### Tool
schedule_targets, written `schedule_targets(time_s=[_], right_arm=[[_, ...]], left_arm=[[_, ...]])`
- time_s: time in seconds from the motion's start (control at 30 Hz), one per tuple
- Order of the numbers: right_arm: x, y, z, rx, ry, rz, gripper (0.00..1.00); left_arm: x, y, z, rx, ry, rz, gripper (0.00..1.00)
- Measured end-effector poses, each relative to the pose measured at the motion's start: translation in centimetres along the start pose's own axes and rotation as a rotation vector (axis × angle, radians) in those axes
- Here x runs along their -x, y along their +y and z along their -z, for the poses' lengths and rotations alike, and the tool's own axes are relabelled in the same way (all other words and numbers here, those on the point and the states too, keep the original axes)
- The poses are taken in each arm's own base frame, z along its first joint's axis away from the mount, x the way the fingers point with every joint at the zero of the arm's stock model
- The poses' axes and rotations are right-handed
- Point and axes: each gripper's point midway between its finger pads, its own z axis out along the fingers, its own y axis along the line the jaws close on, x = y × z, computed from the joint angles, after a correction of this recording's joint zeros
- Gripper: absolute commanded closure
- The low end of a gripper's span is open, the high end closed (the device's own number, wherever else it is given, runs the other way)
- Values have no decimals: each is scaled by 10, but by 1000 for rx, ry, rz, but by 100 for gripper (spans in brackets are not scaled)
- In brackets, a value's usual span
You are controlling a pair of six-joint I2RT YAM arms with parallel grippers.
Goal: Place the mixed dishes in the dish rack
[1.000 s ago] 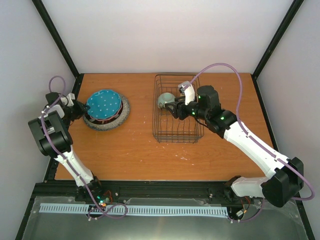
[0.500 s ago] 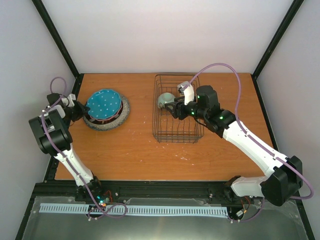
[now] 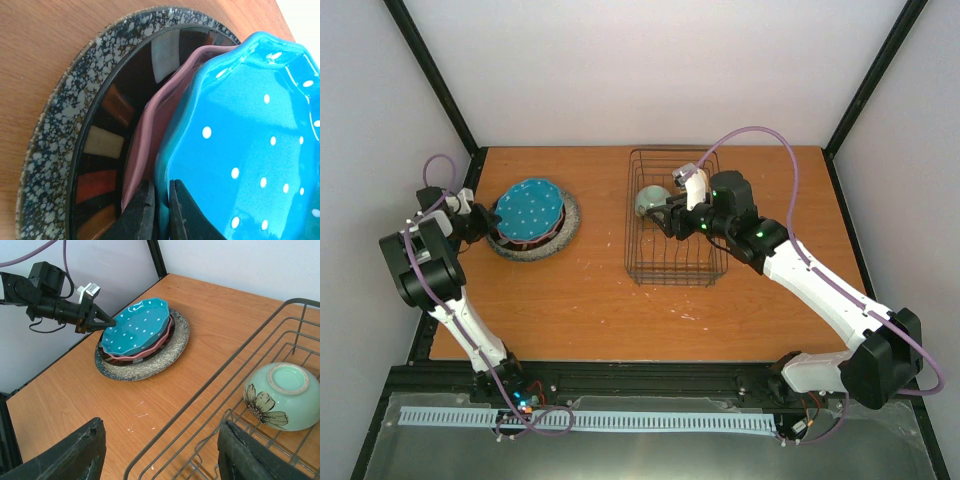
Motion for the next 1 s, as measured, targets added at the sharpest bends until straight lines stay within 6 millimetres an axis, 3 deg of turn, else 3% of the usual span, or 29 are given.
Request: schedule_targets(time_s=[0.17,0.4,0.67,0.83,1.0], right_arm=[[2,3,-1,17,-8,-3,39],[2,15,-12,112,-1,-23,38],[0,35,-41,290,45,-84,34],[-4,46,-63,409,81,-156,26],[-11,54,-89,505,145,-234,24]], left_arm=[[0,-5,7,-2,-11,-8,99],[2,-30,25,-54,-40,-41,99],[-5,-51,33,-121,-54,-68,99],[-20,-59,28,-137,-36,-62,99],[-36,-85,26,-170,-18,-95,100]])
